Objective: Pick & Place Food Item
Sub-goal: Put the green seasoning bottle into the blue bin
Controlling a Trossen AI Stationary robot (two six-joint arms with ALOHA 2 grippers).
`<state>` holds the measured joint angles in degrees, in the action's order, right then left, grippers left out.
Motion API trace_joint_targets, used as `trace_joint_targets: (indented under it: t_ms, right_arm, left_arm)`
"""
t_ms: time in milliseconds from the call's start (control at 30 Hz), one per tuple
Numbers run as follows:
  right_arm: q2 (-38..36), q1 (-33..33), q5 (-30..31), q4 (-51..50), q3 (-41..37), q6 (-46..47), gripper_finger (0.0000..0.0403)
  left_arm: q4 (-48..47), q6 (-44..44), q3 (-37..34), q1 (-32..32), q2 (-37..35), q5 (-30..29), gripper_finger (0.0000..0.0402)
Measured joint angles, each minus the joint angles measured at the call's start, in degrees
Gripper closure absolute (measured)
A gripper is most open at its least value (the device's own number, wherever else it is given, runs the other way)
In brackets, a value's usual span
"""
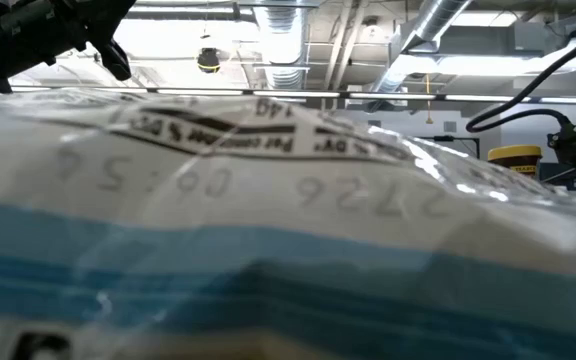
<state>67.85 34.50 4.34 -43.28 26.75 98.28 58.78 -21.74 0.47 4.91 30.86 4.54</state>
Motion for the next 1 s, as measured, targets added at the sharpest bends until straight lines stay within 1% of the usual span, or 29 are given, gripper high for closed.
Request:
trace_joint_targets:
  t_ms: [133, 300, 467, 633, 733, 833, 1000]
  right_arm:
    - [0.0, 0.0, 0.0, -2.0, 1.7, -1.3, 0.0236]
    - [0.0, 0.2, 0.3, -8.0, 5.4, -2.3, 0.0236]
    - [0.0, 1.8, 2.7, -15.1, 10.2, -1.7, 0.0236]
    - [0.0, 3.9, 6.0, -25.2, 16.0, 0.9, 0.0236]
    - [0.0, 4.9, 9.2, -32.2, 19.4, 2.7, 0.0235]
    - [0.0, 5.3, 13.8, -37.6, 22.0, 3.8, 0.0235]
    - [-0.1, 4.7, 23.1, -42.9, 24.0, 3.8, 0.0235]
  left_arm:
    - [0.0, 0.0, 0.0, 0.0, 0.0, 0.0, 0.0402]
    - [0.0, 0.0, 0.0, 0.0, 0.0, 0.0, 0.0402]
    - [0.0, 0.0, 0.0, 0.0, 0.0, 0.0, 0.0402]
    - [0.0, 0.0, 0.0, 0.0, 0.0, 0.0, 0.0402]
    - [0.0, 0.0, 0.0, 0.0, 0.0, 0.0, 0.0402]
    - [0.0, 0.0, 0.0, 0.0, 0.0, 0.0, 0.0402]
    - [0.0, 0.0, 0.0, 0.0, 0.0, 0.0, 0.0402]
